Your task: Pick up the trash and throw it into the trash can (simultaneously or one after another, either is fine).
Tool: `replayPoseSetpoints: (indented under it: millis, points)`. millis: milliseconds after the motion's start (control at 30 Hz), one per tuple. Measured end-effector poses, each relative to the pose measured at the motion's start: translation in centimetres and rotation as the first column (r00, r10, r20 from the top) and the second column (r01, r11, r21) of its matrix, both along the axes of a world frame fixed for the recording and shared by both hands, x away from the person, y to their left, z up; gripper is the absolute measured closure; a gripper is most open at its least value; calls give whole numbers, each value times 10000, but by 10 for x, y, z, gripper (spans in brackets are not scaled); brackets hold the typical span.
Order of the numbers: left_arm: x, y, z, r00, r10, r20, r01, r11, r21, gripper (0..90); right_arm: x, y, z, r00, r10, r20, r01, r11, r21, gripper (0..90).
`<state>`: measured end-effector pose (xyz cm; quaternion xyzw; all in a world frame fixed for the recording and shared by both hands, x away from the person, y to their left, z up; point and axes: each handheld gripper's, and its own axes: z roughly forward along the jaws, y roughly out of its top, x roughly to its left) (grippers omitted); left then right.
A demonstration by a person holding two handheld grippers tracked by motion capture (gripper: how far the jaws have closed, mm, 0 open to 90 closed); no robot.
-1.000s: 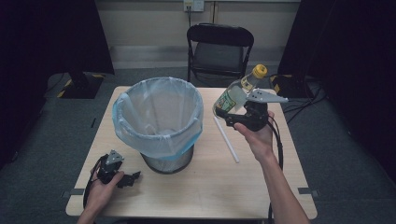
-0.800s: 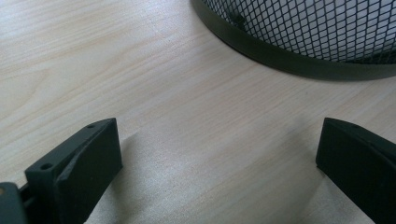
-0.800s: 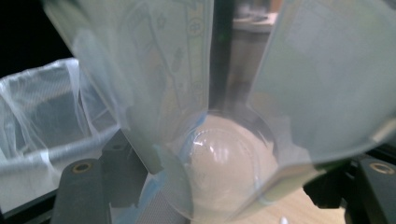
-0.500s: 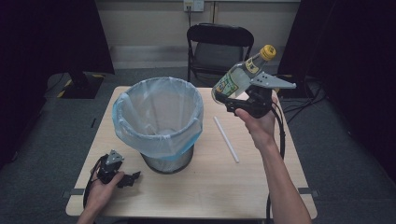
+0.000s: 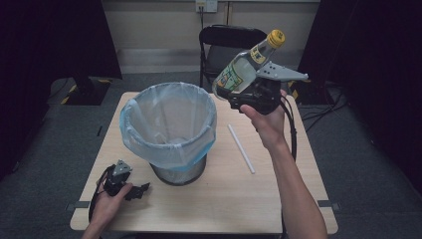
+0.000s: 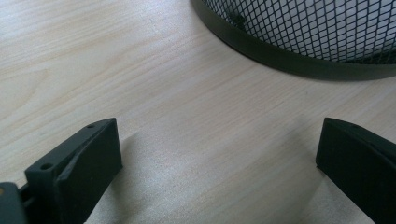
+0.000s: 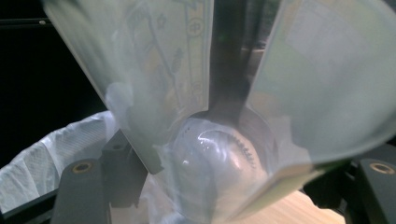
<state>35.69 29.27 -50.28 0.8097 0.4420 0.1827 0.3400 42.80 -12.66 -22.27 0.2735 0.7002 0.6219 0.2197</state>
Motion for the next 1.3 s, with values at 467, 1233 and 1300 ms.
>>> replayPoseSetpoints:
  millis: [467,1233,1300]
  points:
    - [0,0,0,10000,0,11,0,10000,-2,0,0,47,11,9926,1210,105,-1208,9924,-220,284]
    - [0,0,0,10000,-1,2,1,10000,1,0,7,93,-6,9682,2298,-991,-2395,9656,-1013,259]
    - [0,0,0,10000,-3,9,3,10000,0,0,8,96,-10,9684,2269,-1039,-2376,9656,-1059,272]
